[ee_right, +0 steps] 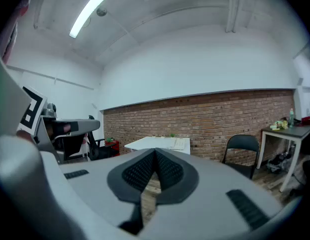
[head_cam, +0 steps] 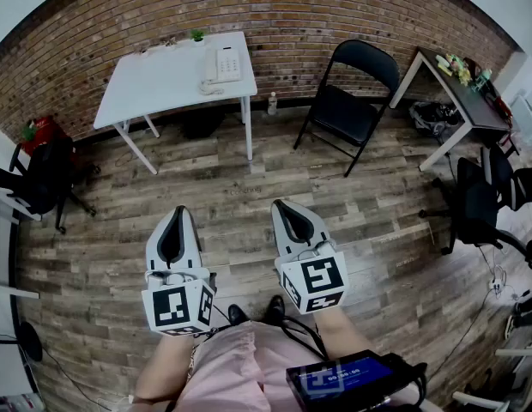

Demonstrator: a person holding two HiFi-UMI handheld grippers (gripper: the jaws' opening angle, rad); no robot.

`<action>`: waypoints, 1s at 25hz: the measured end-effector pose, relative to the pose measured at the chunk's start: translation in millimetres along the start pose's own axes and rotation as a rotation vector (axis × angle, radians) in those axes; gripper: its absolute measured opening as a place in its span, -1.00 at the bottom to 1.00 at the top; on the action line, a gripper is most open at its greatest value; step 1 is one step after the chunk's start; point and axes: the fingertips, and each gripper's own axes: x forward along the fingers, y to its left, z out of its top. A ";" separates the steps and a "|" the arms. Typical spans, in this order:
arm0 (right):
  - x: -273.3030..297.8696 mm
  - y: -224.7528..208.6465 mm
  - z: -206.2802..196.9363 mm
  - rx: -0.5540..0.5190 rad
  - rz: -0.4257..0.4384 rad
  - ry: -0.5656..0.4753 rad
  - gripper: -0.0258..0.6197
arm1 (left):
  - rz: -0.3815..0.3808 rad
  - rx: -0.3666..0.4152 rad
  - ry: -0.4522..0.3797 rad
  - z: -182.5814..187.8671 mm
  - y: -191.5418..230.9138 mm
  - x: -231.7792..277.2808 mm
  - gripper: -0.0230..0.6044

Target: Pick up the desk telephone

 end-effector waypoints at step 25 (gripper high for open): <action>14.5 -60.0 -2.7 0.014 0.070 -0.015 -0.37 | 0.088 -0.008 0.021 -18.1 -31.1 30.1 -0.20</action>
